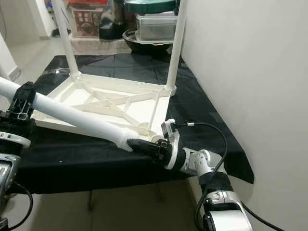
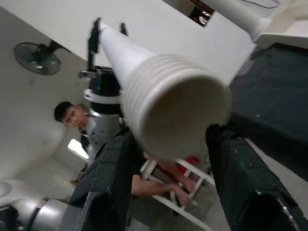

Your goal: Building children table

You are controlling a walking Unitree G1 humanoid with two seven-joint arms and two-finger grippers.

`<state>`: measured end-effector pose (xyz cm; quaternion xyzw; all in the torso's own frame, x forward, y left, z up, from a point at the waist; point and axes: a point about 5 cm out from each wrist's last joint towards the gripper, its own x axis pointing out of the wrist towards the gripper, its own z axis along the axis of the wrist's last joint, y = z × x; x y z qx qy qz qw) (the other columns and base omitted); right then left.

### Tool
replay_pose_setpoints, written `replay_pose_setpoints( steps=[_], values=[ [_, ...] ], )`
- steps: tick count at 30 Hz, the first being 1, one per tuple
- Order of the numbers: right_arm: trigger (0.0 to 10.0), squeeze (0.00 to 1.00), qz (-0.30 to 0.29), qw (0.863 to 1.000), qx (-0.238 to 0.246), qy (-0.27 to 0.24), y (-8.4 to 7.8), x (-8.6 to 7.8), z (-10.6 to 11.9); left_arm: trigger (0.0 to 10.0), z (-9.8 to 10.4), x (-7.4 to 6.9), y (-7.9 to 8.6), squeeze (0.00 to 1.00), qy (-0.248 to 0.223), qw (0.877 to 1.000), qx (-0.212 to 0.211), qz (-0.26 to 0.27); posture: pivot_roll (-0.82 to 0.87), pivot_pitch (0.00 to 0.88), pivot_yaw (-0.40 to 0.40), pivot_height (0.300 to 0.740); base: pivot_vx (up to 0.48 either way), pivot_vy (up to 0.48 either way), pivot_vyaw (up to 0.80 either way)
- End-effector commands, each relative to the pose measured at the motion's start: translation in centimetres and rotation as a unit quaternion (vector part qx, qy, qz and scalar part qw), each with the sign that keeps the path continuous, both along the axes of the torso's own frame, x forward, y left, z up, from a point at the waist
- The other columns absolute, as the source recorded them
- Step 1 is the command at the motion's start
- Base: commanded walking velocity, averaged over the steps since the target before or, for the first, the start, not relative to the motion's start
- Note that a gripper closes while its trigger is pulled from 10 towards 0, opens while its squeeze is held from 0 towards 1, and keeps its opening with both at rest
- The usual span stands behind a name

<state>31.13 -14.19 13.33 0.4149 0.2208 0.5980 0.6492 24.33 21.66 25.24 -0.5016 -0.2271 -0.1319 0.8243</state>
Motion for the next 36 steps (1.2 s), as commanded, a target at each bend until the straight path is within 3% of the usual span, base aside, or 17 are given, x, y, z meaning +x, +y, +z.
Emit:
replay_pose_setpoints(
  steps=[1, 2, 3, 5, 7, 8, 12, 14, 15, 16, 17, 21, 22, 24, 26, 29, 36],
  values=[
    [10.0, 0.0, -0.019, 0.999, -0.037, 0.006, -0.8, 0.0, -1.2, 0.0, 0.5, 0.0, 0.4, 0.0, -0.01, 1.0, -0.008, 0.001, 0.02, 0.002, -0.026, 0.74, 0.0, 0.0, 0.0],
    [10.0, 0.0, -0.019, 0.999, -0.037, 0.006, -0.8, 0.0, -1.2, 0.0, 0.5, 0.0, 0.4, 0.0, -0.01, 1.0, -0.008, 0.001, 0.02, 0.002, -0.026, 0.74, 0.0, 0.0, 0.0],
    [10.0, 0.0, -0.044, 0.997, -0.057, -0.002, -1.4, 0.4, -1.4, 10.0, 0.4, 0.0, 0.4, 0.0, -0.004, 1.0, 0.002, -0.002, 0.02, 0.003, -0.025, 0.74, 0.0, 0.0, 0.0],
    [10.0, 0.0, -0.067, 0.995, -0.072, -0.006, -1.9, 0.8, -1.5, 10.0, 0.5, 0.0, 0.3, 0.0, -0.001, 1.0, 0.012, -0.007, 0.03, 0.003, -0.029, 0.74, 0.0, 0.0, 0.0],
    [10.0, 0.0, -0.138, 0.985, -0.097, -0.035, -2.9, 2.1, -1.1, 10.0, 0.6, 0.2, 0.3, 0.0, 0.002, 1.0, 0.029, -0.011, 0.03, 0.007, -0.03, 0.74, 0.0, 0.0, 0.0],
    [10.0, 0.0, -0.138, 0.985, -0.097, -0.035, -2.9, 2.1, -1.1, 10.0, 0.6, 0.2, 0.3, 0.0, 0.002, 1.0, 0.029, -0.011, 0.03, 0.007, -0.03, 0.74, 0.0, 0.0, 0.0],
    [10.0, 0.0, -0.248, 0.954, -0.137, -0.096, -3.5, 4.3, 0.5, 10.0, 0.9, 0.6, 0.3, 0.0, 0.006, 0.998, 0.061, -0.023, 0.02, 0.009, -0.026, 0.74, 0.0, 0.0, 0.0],
    [10.0, 0.0, -0.263, 0.948, -0.143, -0.104, -3.5, 4.6, 0.8, 10.0, 0.9, 0.7, 0.3, 0.0, 0.009, 0.997, 0.067, -0.027, 0.02, 0.009, -0.026, 0.74, 0.0, 0.0, 0.0],
    [10.0, 0.0, -0.31, 0.931, -0.157, -0.11, -3.7, 5.3, 1.2, 10.0, 0.8, 0.7, 0.1, 0.0, 0.011, 0.996, 0.077, -0.032, 0.02, 0.009, -0.026, 0.74, 0.0, 0.0, 0.0],
    [10.0, 0.0, -0.321, 0.928, -0.152, -0.114, -3.6, 5.6, 1.6, 10.0, 0.7, 0.8, -0.2, 0.0, 0.014, 0.994, 0.098, -0.044, 0.02, 0.009, -0.022, 0.74, 0.0, 0.0, 0.0],
    [10.0, 0.0, -0.321, 0.928, -0.152, -0.114, -3.6, 5.6, 1.6, 10.0, 0.7, 0.8, -0.2, 0.0, 0.014, 0.994, 0.098, -0.044, 0.02, 0.009, -0.022, 0.74, 0.0, 0.0, 0.0],
    [10.0, 0.0, -0.302, 0.935, -0.112, -0.147, -2.2, 6.2, 3.5, 10.0, 0.4, 1.0, -1.6, 0.0, 0.019, 0.977, 0.183, -0.109, 0.02, 0.01, -0.021, 0.74, 0.0, 0.0, -0.39],
    [10.0, 0.0, -0.302, 0.935, -0.112, -0.147, -2.2, 6.2, 3.5, 10.0, 0.4, 1.0, -1.6, 0.0, 0.019, 0.977, 0.183, -0.109, 0.02, 0.01, -0.021, 0.74, 0.0, 0.0, -0.78],
    [10.0, 0.0, -0.272, 0.94, -0.103, -0.175, -0.9, 6.2, 4.3, 10.0, 0.4, 1.2, -2.2, 0.0, 0.014, 0.963, 0.224, -0.152, 0.03, 0.007, -0.021, 0.74, 0.0, 0.0, -0.77],
    [10.0, 0.0, -0.272, 0.94, -0.103, -0.175, -0.9, 6.2, 4.3, 10.0, 0.4, 1.2, -2.2, 0.0, 0.014, 0.963, 0.224, -0.152, 0.03, 0.007, -0.021, 0.74, 0.0, 0.0, -0.76],
    [10.0, 0.0, -0.244, 0.94, -0.101, -0.216, 0.6, 6.3, 5.3, 10.0, 0.6, 1.9, -2.5, 0.0, 0.006, 0.947, 0.265, -0.183, 0.03, 0.007, -0.021, 0.74, 0.0, 0.0, -0.76],
    [10.0, 0.0, -0.214, 0.939, -0.1, -0.25, 1.7, 6.1, 6.0, 10.0, 0.9, 2.7, -2.6, 0.0, -0.004, 0.939, 0.286, -0.189, 0.02, 0.002, -0.013, 0.74, 0.0, 0.0, -0.76]
  ],
)
